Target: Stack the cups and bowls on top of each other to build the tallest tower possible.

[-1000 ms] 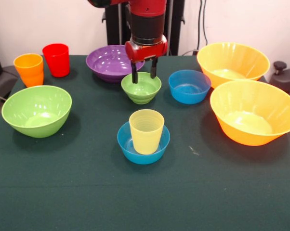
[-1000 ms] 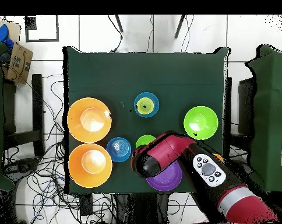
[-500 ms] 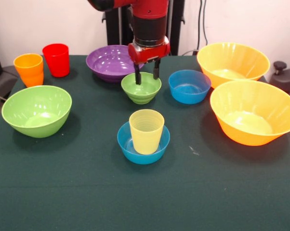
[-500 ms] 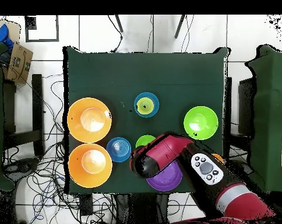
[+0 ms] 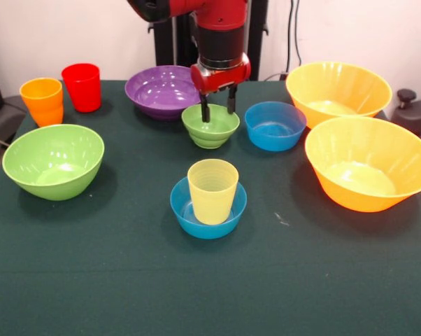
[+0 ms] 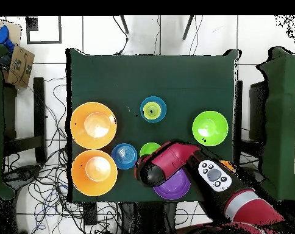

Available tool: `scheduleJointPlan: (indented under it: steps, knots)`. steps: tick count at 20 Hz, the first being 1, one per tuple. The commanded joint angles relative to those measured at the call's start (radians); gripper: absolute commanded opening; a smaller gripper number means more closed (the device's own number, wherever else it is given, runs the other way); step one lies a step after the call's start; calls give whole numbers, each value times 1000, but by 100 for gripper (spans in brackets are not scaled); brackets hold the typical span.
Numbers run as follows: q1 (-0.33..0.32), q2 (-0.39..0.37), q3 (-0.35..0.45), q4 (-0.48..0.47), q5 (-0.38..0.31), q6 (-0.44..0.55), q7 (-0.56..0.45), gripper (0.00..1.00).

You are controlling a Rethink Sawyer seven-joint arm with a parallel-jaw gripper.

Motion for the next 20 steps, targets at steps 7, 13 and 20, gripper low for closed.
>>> scheduleJointPlan:
  steps: [7,13,20]
  knots:
    - [24,55,-27,37,10,51,-55,100]
    - [23,48,-24,36,32,73,-61,100]
    - [21,46,-13,30,68,92,-75,100]
